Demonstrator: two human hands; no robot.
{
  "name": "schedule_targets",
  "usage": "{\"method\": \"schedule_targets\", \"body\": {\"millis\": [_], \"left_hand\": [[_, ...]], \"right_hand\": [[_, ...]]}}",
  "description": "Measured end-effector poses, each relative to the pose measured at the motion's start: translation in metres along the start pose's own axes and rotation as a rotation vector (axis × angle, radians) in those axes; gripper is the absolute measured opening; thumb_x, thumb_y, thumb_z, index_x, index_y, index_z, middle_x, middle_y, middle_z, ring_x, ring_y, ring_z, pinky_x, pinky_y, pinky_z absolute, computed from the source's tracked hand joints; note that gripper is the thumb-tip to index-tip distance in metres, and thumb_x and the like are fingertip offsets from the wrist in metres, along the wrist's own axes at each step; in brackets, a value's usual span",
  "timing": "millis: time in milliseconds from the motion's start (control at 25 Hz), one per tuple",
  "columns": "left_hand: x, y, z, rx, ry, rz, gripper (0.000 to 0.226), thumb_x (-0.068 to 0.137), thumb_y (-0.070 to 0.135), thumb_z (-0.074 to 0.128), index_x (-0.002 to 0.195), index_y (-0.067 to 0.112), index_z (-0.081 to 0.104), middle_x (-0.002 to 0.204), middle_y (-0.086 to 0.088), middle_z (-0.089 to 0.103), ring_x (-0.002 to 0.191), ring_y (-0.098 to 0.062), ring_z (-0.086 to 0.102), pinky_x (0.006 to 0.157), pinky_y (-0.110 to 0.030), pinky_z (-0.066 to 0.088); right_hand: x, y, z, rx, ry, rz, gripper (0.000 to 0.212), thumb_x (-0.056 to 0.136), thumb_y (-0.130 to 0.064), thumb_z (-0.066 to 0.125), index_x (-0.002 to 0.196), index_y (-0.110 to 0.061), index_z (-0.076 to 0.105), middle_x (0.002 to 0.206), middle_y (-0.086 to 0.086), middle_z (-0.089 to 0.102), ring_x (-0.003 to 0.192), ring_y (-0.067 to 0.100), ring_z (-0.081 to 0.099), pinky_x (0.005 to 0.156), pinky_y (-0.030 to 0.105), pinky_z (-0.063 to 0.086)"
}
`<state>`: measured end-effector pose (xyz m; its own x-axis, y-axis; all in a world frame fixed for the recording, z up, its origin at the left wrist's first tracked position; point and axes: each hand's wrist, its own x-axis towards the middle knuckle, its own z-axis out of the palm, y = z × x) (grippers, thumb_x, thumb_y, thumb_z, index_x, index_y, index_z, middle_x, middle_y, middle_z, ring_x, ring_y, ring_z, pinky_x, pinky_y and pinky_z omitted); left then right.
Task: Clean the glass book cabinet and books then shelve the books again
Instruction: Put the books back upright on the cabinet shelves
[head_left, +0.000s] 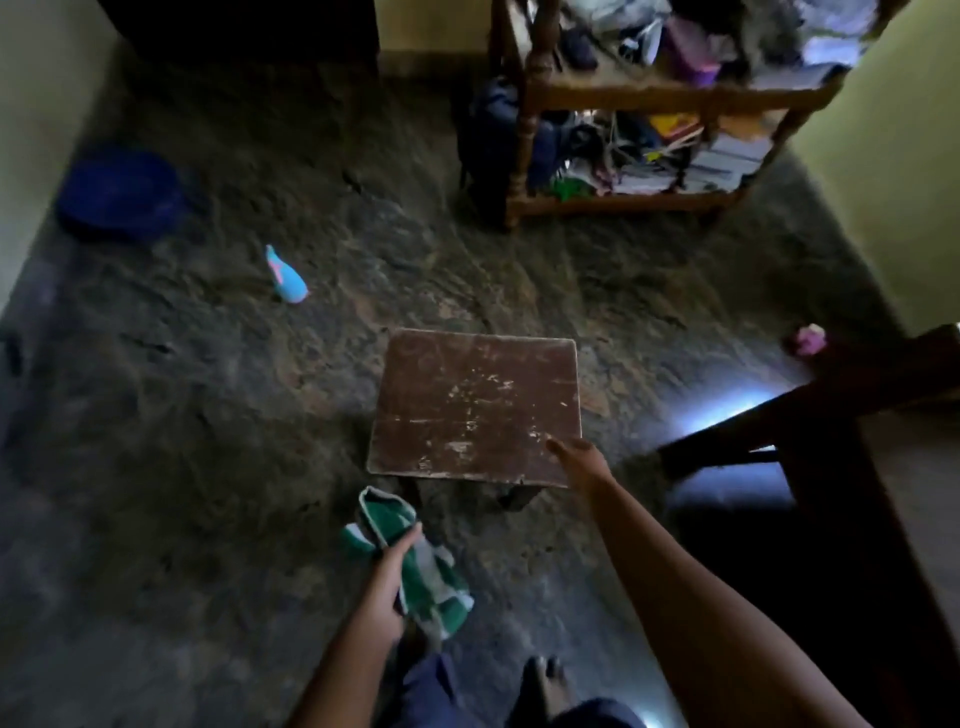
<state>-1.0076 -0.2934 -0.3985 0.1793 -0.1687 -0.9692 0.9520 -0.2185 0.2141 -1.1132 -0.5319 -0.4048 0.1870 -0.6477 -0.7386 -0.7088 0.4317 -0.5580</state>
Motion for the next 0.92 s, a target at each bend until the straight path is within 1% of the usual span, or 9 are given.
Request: {"method": "schedule_targets", "body": {"millis": [80, 120, 240, 360, 440, 560, 640, 800, 920], "left_hand": [[0.03, 0.0, 0.033, -0.062, -0.025, -0.035, 0.021, 0.089, 0.028, 0.06, 0.097, 0.01, 0.064, 0.084, -0.014, 0.067, 0.079, -0.028, 0.06, 0.071, -0.036, 0.048], [0.042, -0.001, 0.046, -0.109, -0.062, -0.031, 0.02, 0.09, 0.027, 0.058, 0.099, 0.01, 0.065, 0.082, -0.012, 0.069, 0.08, -0.028, 0.06, 0.072, -0.036, 0.048], [0.081, -0.015, 0.086, -0.2, -0.083, 0.025, 0.022, 0.089, 0.028, 0.057, 0.102, 0.012, 0.064, 0.088, -0.012, 0.071, 0.087, -0.029, 0.061, 0.081, -0.041, 0.049], [0.104, -0.029, 0.125, -0.317, -0.065, 0.145, 0.029, 0.091, 0.033, 0.054, 0.115, 0.017, 0.06, 0.11, -0.013, 0.065, 0.098, -0.029, 0.06, 0.098, -0.047, 0.043], [0.104, -0.034, 0.144, -0.344, -0.048, 0.197, 0.028, 0.094, 0.033, 0.051, 0.117, 0.018, 0.057, 0.111, -0.012, 0.063, 0.096, -0.027, 0.06, 0.097, -0.044, 0.043], [0.101, -0.059, 0.192, -0.333, -0.025, 0.199, 0.017, 0.095, 0.028, 0.05, 0.099, 0.016, 0.061, 0.088, -0.007, 0.067, 0.075, -0.021, 0.065, 0.08, -0.038, 0.047], [0.096, -0.08, 0.235, -0.249, -0.06, 0.168, 0.014, 0.094, 0.025, 0.051, 0.091, 0.015, 0.061, 0.083, -0.006, 0.065, 0.068, -0.02, 0.065, 0.072, -0.036, 0.047], [0.1, -0.112, 0.321, -0.02, -0.147, 0.103, 0.011, 0.092, 0.024, 0.055, 0.091, 0.015, 0.061, 0.083, -0.007, 0.063, 0.076, -0.024, 0.059, 0.068, -0.035, 0.046], [0.107, -0.12, 0.386, 0.215, -0.225, 0.093, 0.012, 0.092, 0.024, 0.055, 0.086, 0.016, 0.06, 0.068, -0.004, 0.067, 0.067, -0.022, 0.061, 0.065, -0.033, 0.047]], "right_hand": [[0.059, 0.024, 0.001, 0.074, 0.114, 0.118, 0.091, 0.063, -0.055, 0.077, 0.133, -0.007, 0.044, 0.129, 0.013, 0.053, 0.112, 0.03, 0.055, 0.097, 0.042, 0.047], [0.079, 0.031, 0.003, 0.121, 0.139, 0.15, 0.098, 0.061, -0.054, 0.078, 0.136, -0.007, 0.038, 0.134, 0.015, 0.049, 0.117, 0.032, 0.052, 0.099, 0.044, 0.045], [0.112, 0.026, 0.002, 0.13, 0.058, 0.17, 0.077, 0.067, -0.049, 0.077, 0.125, -0.005, 0.051, 0.12, 0.012, 0.06, 0.105, 0.028, 0.06, 0.089, 0.034, 0.05], [0.138, 0.029, -0.01, 0.142, -0.058, 0.118, 0.05, 0.071, -0.038, 0.078, 0.106, -0.005, 0.063, 0.094, 0.007, 0.066, 0.069, 0.016, 0.062, 0.05, 0.016, 0.051], [0.144, 0.036, -0.024, 0.163, -0.101, 0.095, 0.041, 0.074, -0.033, 0.078, 0.101, -0.005, 0.063, 0.086, 0.006, 0.064, 0.062, 0.014, 0.059, 0.04, 0.014, 0.045], [0.155, 0.047, -0.077, 0.204, -0.066, 0.084, 0.044, 0.072, -0.035, 0.078, 0.1, -0.005, 0.064, 0.092, 0.008, 0.066, 0.077, 0.022, 0.063, 0.07, 0.029, 0.054], [0.166, 0.062, -0.128, 0.285, -0.014, 0.096, 0.042, 0.07, -0.033, 0.079, 0.098, -0.005, 0.065, 0.098, 0.011, 0.068, 0.084, 0.026, 0.065, 0.081, 0.038, 0.054], [0.184, 0.116, -0.223, 0.365, 0.147, 0.157, 0.032, 0.072, -0.039, 0.076, 0.084, -0.012, 0.064, 0.092, 0.01, 0.067, 0.086, 0.025, 0.064, 0.088, 0.04, 0.052], [0.2, 0.166, -0.265, 0.438, 0.243, 0.248, 0.048, 0.062, -0.057, 0.076, 0.079, -0.014, 0.062, 0.097, 0.014, 0.069, 0.087, 0.031, 0.066, 0.088, 0.045, 0.053]]}}
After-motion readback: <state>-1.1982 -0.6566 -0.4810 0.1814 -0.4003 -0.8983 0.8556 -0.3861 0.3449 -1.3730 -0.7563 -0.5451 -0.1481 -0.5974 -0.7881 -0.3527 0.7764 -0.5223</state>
